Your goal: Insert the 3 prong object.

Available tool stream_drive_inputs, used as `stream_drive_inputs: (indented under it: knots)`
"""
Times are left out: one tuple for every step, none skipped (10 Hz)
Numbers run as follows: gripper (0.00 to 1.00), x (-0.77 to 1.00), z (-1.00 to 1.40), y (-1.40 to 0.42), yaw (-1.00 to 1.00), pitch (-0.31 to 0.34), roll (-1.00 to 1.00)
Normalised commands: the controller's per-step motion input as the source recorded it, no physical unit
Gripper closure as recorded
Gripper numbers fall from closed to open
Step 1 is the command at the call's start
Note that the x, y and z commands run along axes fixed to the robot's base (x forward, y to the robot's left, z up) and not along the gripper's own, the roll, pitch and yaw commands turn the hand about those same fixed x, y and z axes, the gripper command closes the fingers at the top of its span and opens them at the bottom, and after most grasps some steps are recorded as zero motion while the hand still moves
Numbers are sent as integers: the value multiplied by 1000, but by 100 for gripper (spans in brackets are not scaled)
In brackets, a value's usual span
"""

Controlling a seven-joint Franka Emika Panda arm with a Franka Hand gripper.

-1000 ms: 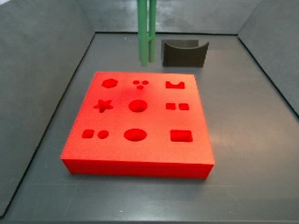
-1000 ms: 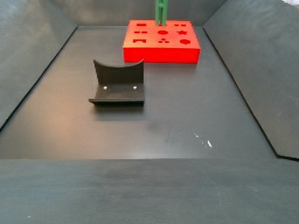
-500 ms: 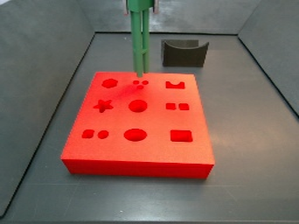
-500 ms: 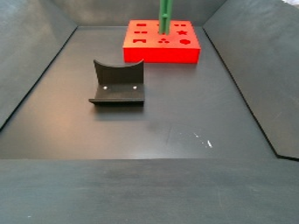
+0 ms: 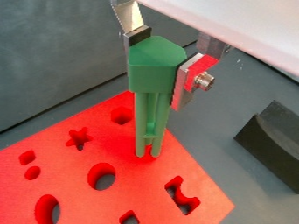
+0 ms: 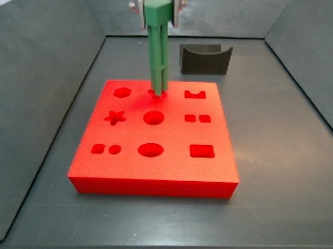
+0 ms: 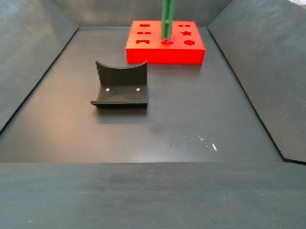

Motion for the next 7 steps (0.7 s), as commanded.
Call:
stream_drive_inputs:
  knots:
    - [100, -31, -266, 0, 0, -19, 129]
    - [100, -177, -231, 0, 43, -109, 0]
    - [100, -157, -191, -34, 191, -113, 0]
    - [100, 0, -166, -134, 266, -79, 0]
    - [100, 0, -157, -49, 294, -66, 0]
    - [100, 123, -186, -80, 334, -50, 0]
    - [100, 274, -234, -83, 343, -29, 4]
